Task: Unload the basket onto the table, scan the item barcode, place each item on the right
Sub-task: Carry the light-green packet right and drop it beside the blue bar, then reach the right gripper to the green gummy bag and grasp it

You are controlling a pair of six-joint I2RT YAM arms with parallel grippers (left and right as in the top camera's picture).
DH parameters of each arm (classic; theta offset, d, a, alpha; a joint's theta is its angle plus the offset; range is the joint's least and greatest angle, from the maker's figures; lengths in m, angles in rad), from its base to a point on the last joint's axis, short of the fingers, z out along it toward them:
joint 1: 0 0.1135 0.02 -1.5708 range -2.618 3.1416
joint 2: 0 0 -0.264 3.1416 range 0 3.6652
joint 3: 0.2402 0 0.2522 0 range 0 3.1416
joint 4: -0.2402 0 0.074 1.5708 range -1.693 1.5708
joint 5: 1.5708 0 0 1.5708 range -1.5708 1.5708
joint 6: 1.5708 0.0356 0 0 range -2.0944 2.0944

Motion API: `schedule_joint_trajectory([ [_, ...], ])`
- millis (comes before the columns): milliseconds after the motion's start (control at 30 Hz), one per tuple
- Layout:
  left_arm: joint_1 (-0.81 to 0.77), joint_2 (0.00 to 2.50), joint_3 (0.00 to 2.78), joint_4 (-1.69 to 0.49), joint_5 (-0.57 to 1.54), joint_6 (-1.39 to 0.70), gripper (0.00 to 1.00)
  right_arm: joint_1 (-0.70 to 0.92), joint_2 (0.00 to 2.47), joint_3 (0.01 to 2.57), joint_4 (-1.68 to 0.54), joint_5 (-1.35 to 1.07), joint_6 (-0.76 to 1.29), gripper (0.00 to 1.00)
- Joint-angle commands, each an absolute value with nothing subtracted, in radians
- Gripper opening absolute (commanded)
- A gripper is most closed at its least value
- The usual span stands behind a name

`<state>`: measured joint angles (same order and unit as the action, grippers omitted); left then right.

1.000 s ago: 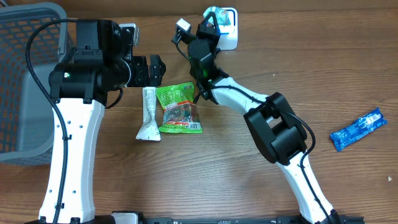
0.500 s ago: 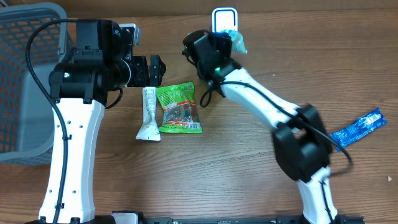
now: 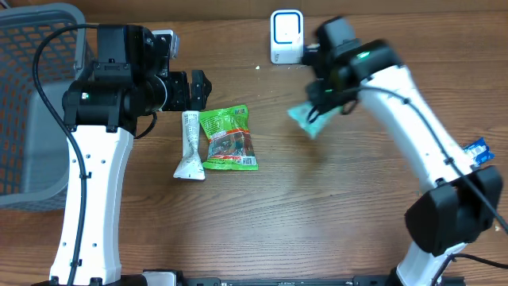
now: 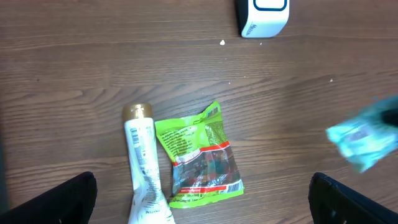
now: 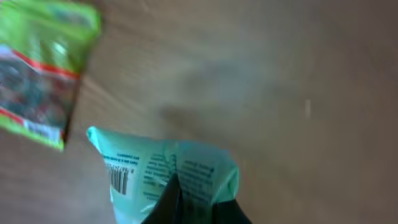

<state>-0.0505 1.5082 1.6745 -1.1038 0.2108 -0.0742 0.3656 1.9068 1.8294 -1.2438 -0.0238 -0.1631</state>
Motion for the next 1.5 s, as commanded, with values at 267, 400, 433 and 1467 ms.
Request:
schedule_joint_trajectory([
  [267,-0.053,1.512,1.689,-1.103,0.226,-0.056,1.00,-0.126,1.928,1.778,-1.309,-0.103,0.180,0.04],
  [400,-0.053,1.512,1.689,-1.103,0.226,-0.056,1.00,-0.270,1.929,1.679,-1.218,-0.103,0.311,0.04],
  [433,-0.053,1.512,1.689,-1.103,0.226,-0.056,1.00,-0.298,1.929,1.658,-1.198,-0.104,0.333,0.04],
  [1467,-0.053,1.512,1.689,-1.103,0.226,-0.056,1.00,-0.082,1.878,1.617,-1.018,-0.455,0.233,1.00],
])
